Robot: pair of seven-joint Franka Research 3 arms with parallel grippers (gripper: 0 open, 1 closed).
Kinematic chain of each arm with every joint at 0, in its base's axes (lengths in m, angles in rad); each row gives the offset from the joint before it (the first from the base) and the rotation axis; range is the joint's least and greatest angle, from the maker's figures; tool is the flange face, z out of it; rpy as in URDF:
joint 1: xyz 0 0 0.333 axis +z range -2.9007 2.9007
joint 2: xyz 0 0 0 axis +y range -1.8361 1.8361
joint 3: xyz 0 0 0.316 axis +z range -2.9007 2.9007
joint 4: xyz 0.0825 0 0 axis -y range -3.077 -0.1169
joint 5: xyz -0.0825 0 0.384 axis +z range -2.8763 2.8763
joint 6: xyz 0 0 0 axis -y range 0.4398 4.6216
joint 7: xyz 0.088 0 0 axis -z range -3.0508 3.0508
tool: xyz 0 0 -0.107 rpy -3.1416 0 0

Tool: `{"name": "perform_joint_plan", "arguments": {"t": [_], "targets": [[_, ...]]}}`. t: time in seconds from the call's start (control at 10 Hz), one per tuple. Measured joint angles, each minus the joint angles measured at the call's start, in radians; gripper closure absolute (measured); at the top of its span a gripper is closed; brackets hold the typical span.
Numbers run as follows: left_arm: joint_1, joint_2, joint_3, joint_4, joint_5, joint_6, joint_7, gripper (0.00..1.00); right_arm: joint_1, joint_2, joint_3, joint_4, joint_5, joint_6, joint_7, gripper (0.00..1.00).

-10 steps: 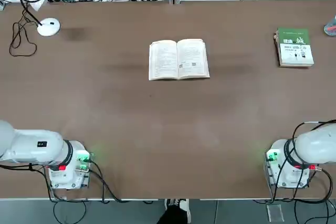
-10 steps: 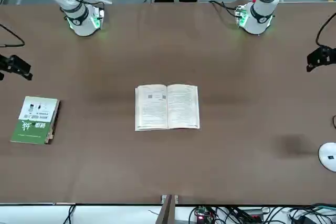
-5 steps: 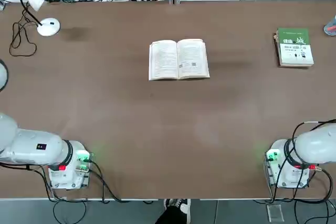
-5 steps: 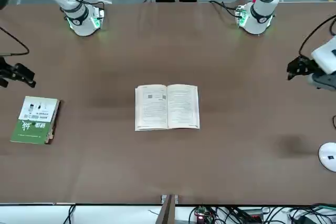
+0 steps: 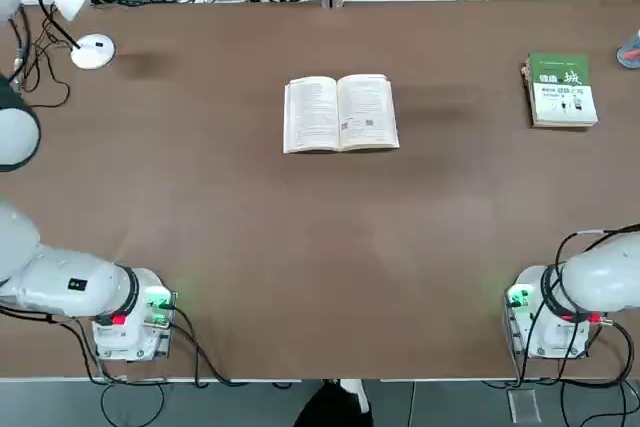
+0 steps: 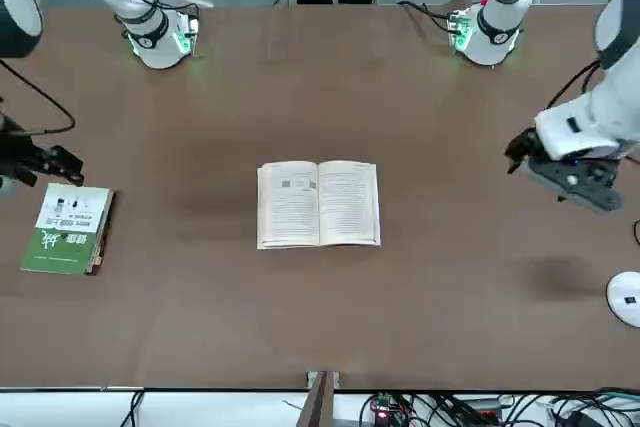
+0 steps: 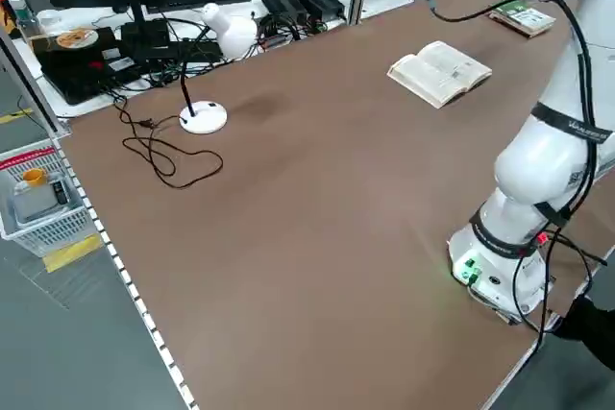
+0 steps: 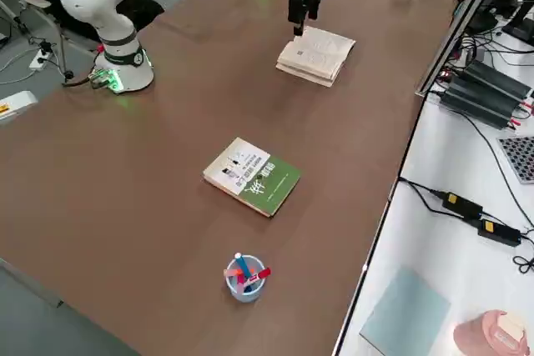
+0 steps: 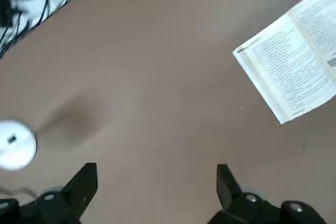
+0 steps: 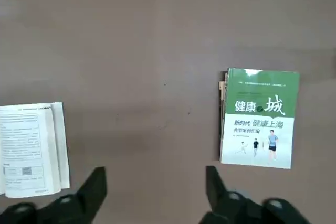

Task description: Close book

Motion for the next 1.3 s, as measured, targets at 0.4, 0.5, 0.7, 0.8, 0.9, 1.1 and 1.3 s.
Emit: {"name": "perform_joint_plan", "arguments": {"t": [0.4,0.5,0.7,0.8,0.9,1.1,1.3], "targets": [[-0.081,0.061,-0.006,0.003,0.001,0.054,0.012,0.0,0.007,0.053,0.0,-0.001,0.004,0.023,0.001,0.65],[-0.102,0.075,-0.007,0.004,0.001,0.063,0.012,0.0,0.009,0.061,0.001,0.0,0.015,0.027,0.002,0.75],[-0.129,0.106,-0.012,0.004,0.001,0.078,0.013,0.0,0.012,0.077,0.001,-0.001,0.093,0.028,0.003,0.95],[-0.137,0.122,-0.017,0.004,0.001,0.089,0.013,0.0,0.013,0.087,0.001,0.0,0.136,0.028,0.003,0.99],[-0.144,0.137,-0.023,0.005,0.001,0.098,0.014,0.0,0.013,0.098,0.001,-0.001,0.179,0.028,0.003,0.99],[-0.161,0.166,-0.029,0.006,0.001,0.124,0.014,0.0,0.012,0.13,-0.001,-0.001,0.302,0.028,0.003,0.99],[-0.167,0.204,-0.046,0.006,0.001,0.177,0.014,0.0,0.011,0.17,-0.002,-0.001,0.408,0.028,-0.001,0.99]]}}
